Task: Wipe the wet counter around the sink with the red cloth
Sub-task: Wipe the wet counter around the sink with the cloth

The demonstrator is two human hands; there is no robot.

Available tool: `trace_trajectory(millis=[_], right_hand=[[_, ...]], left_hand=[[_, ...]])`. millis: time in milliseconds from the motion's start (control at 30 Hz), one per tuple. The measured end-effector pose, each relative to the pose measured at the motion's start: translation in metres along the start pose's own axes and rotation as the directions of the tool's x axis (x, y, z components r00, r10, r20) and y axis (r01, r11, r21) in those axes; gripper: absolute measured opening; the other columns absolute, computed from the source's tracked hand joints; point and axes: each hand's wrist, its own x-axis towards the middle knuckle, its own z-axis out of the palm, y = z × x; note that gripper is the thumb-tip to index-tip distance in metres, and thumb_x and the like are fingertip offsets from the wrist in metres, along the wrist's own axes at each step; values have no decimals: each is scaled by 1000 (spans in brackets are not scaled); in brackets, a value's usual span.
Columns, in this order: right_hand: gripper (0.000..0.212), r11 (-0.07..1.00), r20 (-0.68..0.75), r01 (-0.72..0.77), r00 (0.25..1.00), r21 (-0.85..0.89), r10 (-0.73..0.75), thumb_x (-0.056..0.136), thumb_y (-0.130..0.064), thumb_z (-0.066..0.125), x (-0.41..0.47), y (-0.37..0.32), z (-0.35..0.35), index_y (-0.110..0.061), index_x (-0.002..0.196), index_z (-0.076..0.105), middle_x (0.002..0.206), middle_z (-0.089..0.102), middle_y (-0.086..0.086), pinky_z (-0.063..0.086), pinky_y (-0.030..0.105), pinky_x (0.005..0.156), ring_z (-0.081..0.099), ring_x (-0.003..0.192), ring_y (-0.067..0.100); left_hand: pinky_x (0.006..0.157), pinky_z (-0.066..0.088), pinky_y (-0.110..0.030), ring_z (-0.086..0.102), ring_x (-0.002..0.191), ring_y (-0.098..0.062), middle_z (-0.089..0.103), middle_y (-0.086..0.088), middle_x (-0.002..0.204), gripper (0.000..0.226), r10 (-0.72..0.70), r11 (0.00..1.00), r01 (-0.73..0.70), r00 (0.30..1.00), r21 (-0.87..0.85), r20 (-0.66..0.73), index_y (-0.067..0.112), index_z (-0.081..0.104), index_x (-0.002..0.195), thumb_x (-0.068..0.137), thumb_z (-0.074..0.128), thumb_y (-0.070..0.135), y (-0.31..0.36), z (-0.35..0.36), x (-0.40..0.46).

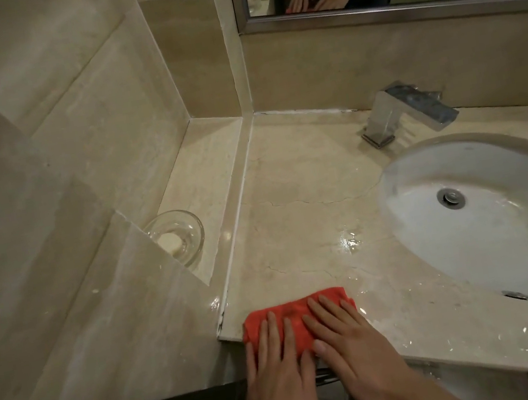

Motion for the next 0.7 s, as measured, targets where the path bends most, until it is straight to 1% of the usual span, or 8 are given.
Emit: trace_trajectory(millis=[67, 133, 233, 400, 467, 500, 600, 700], right_hand=[[86, 1000, 1, -4, 1000, -29, 4, 86, -71, -18, 14, -2, -7, -31, 157, 13, 163, -4, -16, -15, 26, 121, -21, 147, -5], [93, 999, -27, -7, 1000, -47, 6, 84, -70, -21, 37, -1, -13, -28, 158, 16, 164, 0, -11, -15, 27, 122, -16, 149, 0], [100, 999, -52, -23, 998, -43, 21, 80, -70, -23, 69, 3, -20, -25, 158, 21, 167, 8, -5, -10, 32, 124, -7, 153, 7], [91, 998, -63, 22, 998, -65, -26, 86, -65, -14, 54, -2, -17, -23, 157, 23, 166, 8, -6, -13, 28, 122, -11, 148, 1], [85, 998, -63, 42, 997, -38, -44, 91, -65, -10, 29, -2, -6, -24, 157, 24, 165, 7, -10, -13, 28, 122, -13, 149, 0], [83, 999, -66, 43, 997, -26, -45, 93, -66, -9, 17, -1, 0, -25, 157, 25, 164, 7, -11, -12, 29, 123, -12, 150, 0], [68, 999, -103, 17, 994, -44, -21, 103, -61, 8, -16, 8, 20, -26, 153, 36, 163, 17, -11, 2, 33, 123, 4, 153, 5], [59, 998, -128, -6, 992, -68, -3, 106, -57, 20, -27, 11, 25, -25, 149, 44, 161, 27, -8, 14, 35, 119, 19, 152, 9]], left_hand=[[118, -7, -37, 0, 150, -17, -1, 0, 161, 76, 66, 998, -65, 991, 15, -117, 29, 9, 155, 91, -21, 56, -4, -16, 10], [121, -12, -41, -25, 145, -12, -27, 6, 155, 64, 88, 995, -92, 988, -29, -128, 29, -17, 151, 93, -12, 56, -9, -31, 30], [122, -11, -41, -23, 146, -10, -21, 3, 161, 57, 71, 995, -80, 988, -61, -139, 28, -12, 154, 104, 11, 46, -15, -49, 57], [122, -12, -41, -28, 144, -10, -28, 6, 156, 54, 83, 992, -101, 974, -78, -210, 30, -23, 145, 100, 1, 50, -7, -38, 35], [122, -8, -40, -24, 147, -13, -21, 5, 157, 64, 78, 993, -95, 971, -67, -226, 30, -16, 149, 90, -13, 56, -3, -17, 17], [122, -2, -38, -15, 150, -16, -6, 1, 162, 68, 78, 996, -87, 972, -32, -221, 28, -4, 153, 92, -13, 57, -3, -5, 8], [114, 9, -38, 12, 146, -17, 42, -8, 151, 65, 60, 997, -67, 984, -38, -167, 18, 28, 152, 101, 9, 54, -1, 27, -8], [114, 8, -40, 14, 143, -17, 46, -9, 147, 61, 97, 995, -100, 980, -12, -174, 17, 38, 145, 98, 24, 53, 4, 32, -11]])
